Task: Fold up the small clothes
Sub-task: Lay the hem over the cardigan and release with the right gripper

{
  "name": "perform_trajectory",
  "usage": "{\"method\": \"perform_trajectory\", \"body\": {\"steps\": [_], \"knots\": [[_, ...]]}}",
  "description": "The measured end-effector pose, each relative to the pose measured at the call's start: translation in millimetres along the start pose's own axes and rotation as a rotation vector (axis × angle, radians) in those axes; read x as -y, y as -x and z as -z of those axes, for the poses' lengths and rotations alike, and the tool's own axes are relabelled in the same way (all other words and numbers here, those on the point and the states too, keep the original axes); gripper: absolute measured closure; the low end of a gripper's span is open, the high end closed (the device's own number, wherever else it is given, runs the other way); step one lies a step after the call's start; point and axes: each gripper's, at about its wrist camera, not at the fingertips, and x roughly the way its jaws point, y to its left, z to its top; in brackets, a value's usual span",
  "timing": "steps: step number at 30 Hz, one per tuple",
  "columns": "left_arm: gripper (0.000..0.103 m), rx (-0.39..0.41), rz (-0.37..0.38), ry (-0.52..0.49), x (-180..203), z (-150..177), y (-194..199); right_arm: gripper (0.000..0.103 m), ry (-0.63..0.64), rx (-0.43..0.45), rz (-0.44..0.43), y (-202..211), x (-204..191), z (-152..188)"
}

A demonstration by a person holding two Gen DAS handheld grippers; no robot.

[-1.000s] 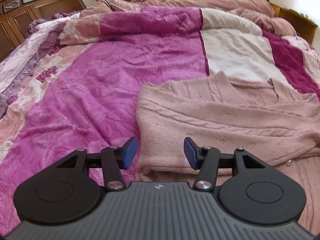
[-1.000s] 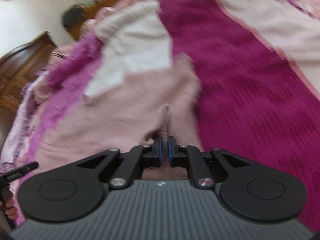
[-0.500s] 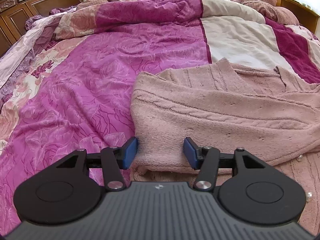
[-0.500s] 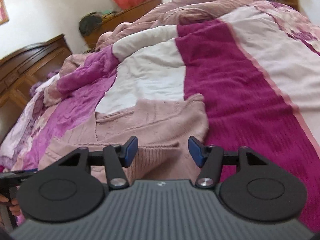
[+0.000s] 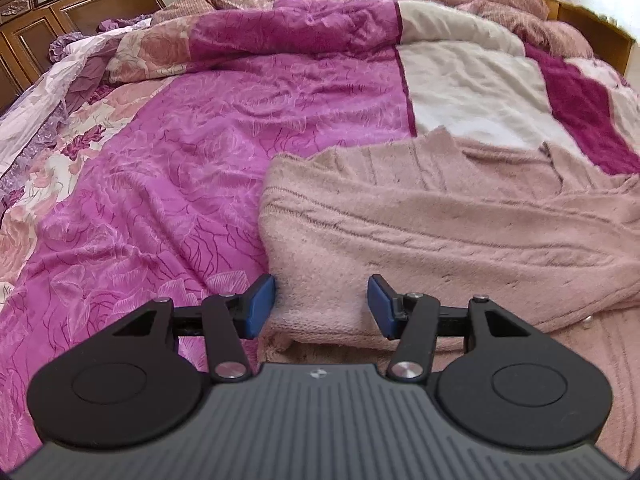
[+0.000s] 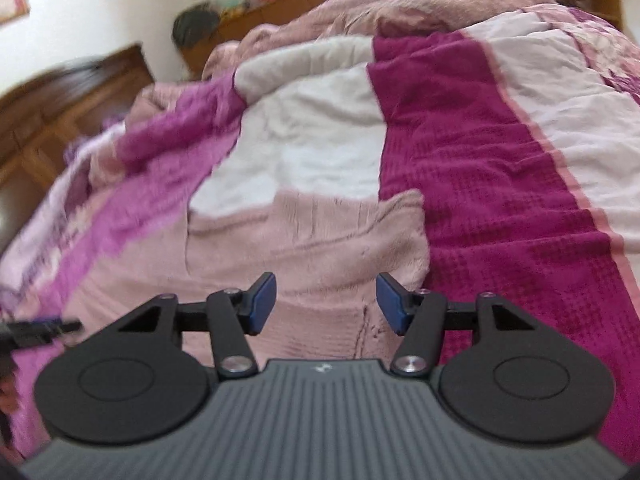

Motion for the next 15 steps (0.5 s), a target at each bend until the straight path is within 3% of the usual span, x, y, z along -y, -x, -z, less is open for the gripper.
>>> {"method": "perform_trajectory", "body": {"steps": [9, 10, 11, 13, 15], "knots": [[0.044, 0.104, 0.035, -0.030, 7.6, -3.8, 19.2, 0.050, 0.131, -0.101, 0.044, -25.1, -9.6, 15.9], [0.044, 0.105, 0.036, -0.027, 8.5, -3.8, 17.5, 0.062, 0.122, -0.104, 0.043, -25.0, -9.4, 16.8], [0.044, 0.103, 0.038, -0.024, 9.4, -3.6, 15.6, 0.089, 0.115, -0.106, 0.039, -23.6, -9.9, 17.1], [0.044, 0.108, 0.039, -0.020, 10.8, -2.1, 12.6, 0.091, 0.117, -0.087, 0.001, -15.3, -14.8, 16.4], [0.044, 0.116, 0.036, -0.031, 12.3, -0.3, 10.6, 0.092, 0.179, -0.013, 0.020, 0.1, -26.1, 14.1]]}}
